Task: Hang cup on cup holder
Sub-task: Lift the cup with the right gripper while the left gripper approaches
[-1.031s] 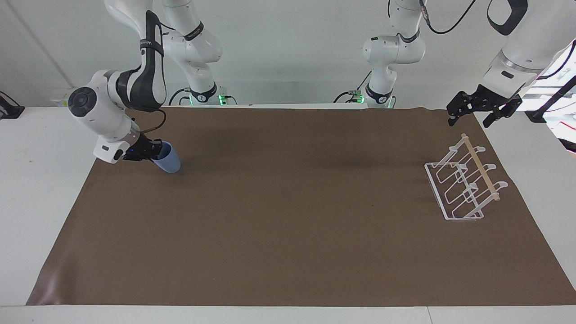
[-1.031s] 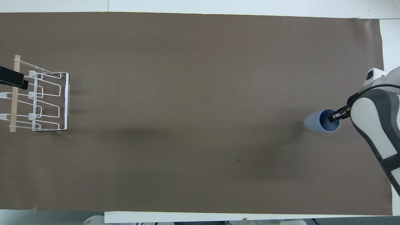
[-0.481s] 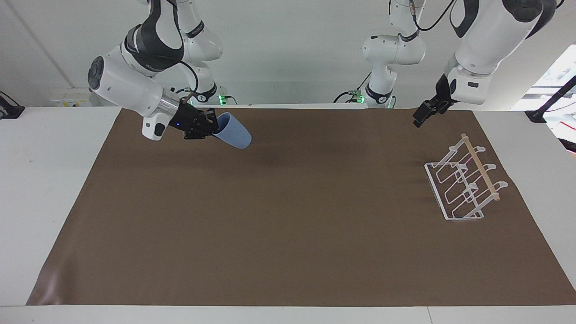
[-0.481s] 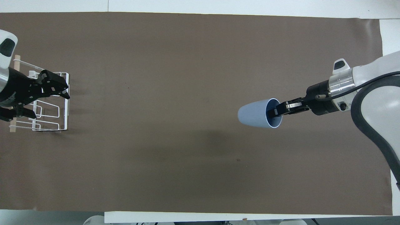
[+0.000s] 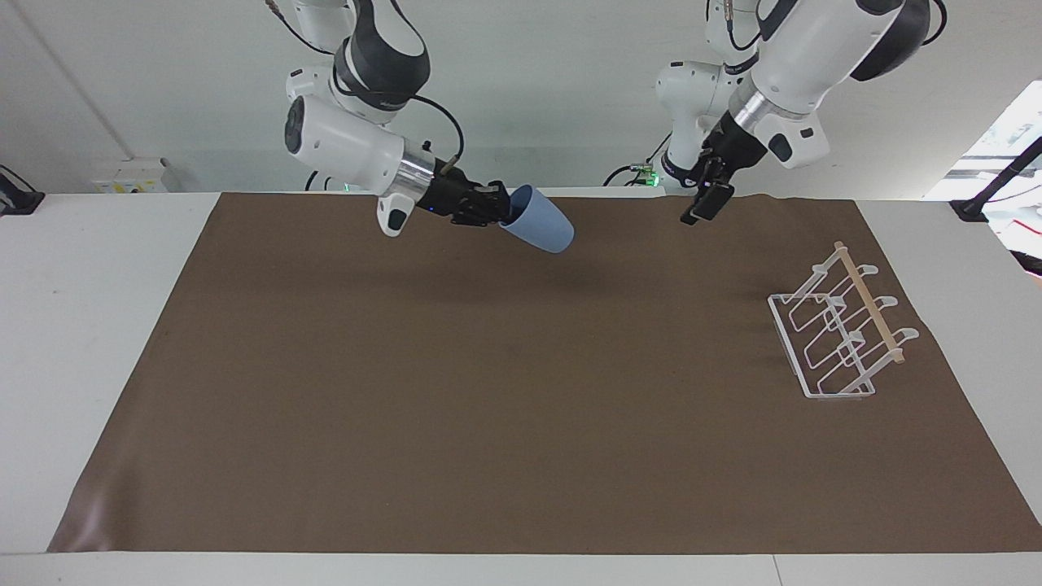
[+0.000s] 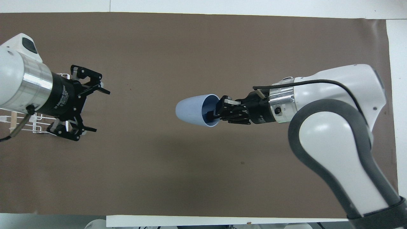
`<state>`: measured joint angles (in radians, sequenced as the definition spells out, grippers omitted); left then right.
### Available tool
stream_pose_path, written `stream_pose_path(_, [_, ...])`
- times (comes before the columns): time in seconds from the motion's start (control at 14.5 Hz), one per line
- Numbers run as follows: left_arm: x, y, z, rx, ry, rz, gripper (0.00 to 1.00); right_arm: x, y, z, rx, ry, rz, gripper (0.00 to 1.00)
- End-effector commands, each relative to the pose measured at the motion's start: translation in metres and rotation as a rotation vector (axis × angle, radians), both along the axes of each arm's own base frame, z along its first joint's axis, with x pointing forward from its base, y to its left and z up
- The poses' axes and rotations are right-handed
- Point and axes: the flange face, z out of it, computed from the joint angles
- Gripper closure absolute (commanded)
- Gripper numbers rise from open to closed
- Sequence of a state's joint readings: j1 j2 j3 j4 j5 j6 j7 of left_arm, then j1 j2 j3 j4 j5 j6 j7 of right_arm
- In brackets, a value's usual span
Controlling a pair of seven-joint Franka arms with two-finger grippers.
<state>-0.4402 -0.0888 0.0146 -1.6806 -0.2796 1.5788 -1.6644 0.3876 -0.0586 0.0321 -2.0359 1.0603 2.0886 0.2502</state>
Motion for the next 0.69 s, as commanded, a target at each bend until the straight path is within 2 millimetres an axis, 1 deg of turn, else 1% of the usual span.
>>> stream_pose_path(0.0, [-0.010, -0.022, 0.008, -0.068, 0.028, 0.116, 0.00, -0.016, 0.035, 0.002, 0.053, 0.037, -0.116, 1.00])
stream_pose_path(0.07, [-0.017, -0.033, 0.008, -0.080, 0.035, 0.095, 0.00, -0.023, 0.053, 0.002, 0.057, 0.029, -0.133, 1.00])
stream_pose_path(0.14, [-0.027, -0.043, 0.006, -0.082, 0.040, 0.067, 0.00, -0.029, 0.063, 0.001, 0.055, 0.026, -0.134, 1.00])
stream_pose_path(0.21, [-0.032, -0.049, -0.003, -0.090, 0.053, 0.060, 0.00, -0.031, 0.067, 0.001, 0.053, 0.033, -0.138, 1.00])
stream_pose_path(0.34, [-0.034, -0.058, -0.015, -0.121, 0.038, 0.053, 0.00, -0.031, 0.068, 0.001, 0.054, 0.061, -0.153, 1.00])
stream_pose_path(0.41, [-0.034, -0.060, -0.018, -0.129, 0.025, 0.031, 0.00, -0.033, 0.071, 0.001, 0.053, 0.065, -0.150, 1.00])
stream_pose_path(0.48, [-0.034, -0.060, -0.022, -0.130, 0.025, 0.019, 0.00, -0.040, 0.080, 0.001, 0.053, 0.063, -0.130, 1.00])
stream_pose_path(0.62, [-0.032, -0.060, -0.039, -0.133, 0.022, 0.002, 0.00, -0.041, 0.082, 0.001, 0.053, 0.064, -0.128, 1.00])
